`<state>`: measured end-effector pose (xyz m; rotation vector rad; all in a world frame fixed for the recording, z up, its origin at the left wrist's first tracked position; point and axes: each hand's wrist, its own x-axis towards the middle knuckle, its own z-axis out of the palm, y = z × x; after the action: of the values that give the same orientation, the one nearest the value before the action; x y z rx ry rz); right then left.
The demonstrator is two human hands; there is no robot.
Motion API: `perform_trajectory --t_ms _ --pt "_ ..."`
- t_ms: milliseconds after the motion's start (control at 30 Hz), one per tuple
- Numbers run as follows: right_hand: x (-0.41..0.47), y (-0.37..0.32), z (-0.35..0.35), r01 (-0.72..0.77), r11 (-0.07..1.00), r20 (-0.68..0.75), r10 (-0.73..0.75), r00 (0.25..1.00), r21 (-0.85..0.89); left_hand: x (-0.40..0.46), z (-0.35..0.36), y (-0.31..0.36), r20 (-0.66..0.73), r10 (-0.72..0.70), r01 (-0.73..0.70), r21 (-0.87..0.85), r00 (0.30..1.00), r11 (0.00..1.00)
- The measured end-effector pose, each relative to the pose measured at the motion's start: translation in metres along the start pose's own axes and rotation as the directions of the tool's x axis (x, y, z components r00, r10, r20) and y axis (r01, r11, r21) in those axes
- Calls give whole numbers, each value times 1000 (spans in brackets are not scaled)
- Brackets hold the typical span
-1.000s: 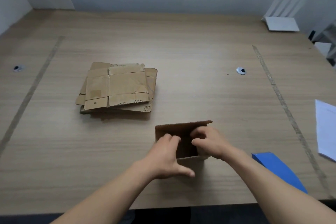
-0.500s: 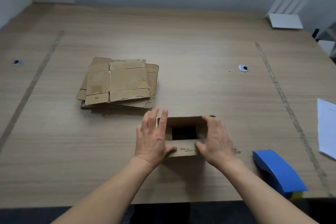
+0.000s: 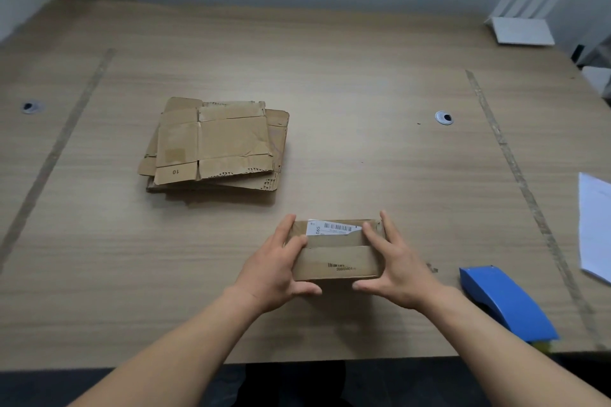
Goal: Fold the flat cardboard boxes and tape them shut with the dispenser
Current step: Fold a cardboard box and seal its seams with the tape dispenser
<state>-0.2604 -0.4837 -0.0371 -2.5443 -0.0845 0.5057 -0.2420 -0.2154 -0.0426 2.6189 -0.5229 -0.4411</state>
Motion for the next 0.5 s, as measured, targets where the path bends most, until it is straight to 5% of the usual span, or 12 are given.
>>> perform_trajectory --t_ms 167,333,500 --pt "0 3 4 60 982 17 -58 998 -180 7 -1 -2 20 67 -68 96 998 993" --pt "-3 -1 11 44 956 40 -34 999 -289 8 6 3 79 77 -103 417 994 903" --pt "-3 -5 22 -38 963 -36 30 999 -267 19 -3 7 124 74 -121 431 990 894"
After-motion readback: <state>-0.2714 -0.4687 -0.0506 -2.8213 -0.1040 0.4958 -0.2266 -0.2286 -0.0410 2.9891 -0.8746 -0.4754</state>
